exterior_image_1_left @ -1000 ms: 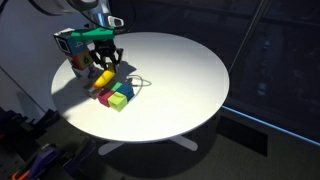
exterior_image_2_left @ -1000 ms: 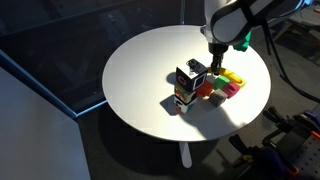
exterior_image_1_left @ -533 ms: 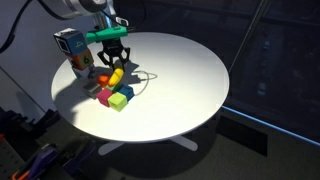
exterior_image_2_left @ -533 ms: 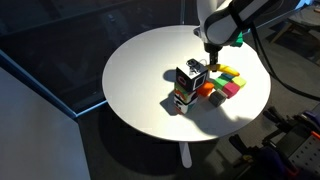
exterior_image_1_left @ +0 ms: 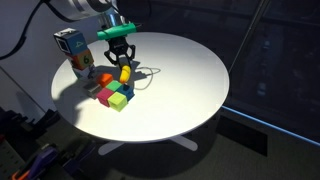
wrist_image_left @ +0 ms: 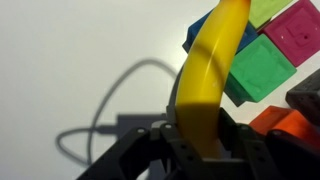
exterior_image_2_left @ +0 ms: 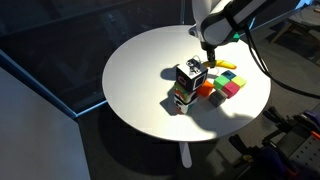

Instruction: Take the bananas off of the block

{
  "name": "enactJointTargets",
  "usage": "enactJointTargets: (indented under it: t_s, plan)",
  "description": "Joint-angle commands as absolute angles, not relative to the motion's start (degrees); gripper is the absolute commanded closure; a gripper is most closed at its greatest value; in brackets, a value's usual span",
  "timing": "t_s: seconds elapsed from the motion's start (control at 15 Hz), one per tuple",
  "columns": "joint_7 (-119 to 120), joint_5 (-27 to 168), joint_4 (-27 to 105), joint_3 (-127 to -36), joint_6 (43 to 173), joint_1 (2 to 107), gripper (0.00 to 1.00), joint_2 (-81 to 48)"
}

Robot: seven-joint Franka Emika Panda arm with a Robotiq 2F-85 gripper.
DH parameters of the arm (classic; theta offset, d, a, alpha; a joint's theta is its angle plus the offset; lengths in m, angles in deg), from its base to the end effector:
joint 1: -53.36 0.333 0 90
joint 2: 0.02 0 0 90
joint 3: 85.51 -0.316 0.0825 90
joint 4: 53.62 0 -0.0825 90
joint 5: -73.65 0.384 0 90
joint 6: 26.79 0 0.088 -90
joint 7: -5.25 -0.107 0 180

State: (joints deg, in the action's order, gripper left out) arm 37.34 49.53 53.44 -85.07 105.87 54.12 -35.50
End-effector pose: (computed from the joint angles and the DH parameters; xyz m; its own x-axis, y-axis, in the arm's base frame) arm 0.6193 -0.0042 0.1684 0.6175 0.7224 -0.3111 0.7776 -0.6202 0.1031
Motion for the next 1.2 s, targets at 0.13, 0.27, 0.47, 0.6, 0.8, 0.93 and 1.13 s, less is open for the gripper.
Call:
enactJointTargets:
  t_s: [0.13,0.27,0.47,0.6,0.8,0.93,1.13]
  plan:
    - [43.13,46.88,49.05,-86.05,104.39,53.32,0.83,-38.13]
    - [45.02,47.2,48.17,-86.28,104.27,53.4,0.83,-38.87]
    - [47.25,47.84,46.99,-86.89,104.43,53.35,0.83,-39.81]
    - [49.07,48.61,46.27,-87.61,104.85,52.85,0.83,-40.35]
    - [51.78,50.01,45.14,-88.67,105.31,52.02,0.83,-41.11]
    - [54.16,51.65,44.5,-89.68,105.61,51.05,0.83,-41.57]
    - [57.12,53.55,43.7,-90.36,105.7,50.25,0.83,-42.48]
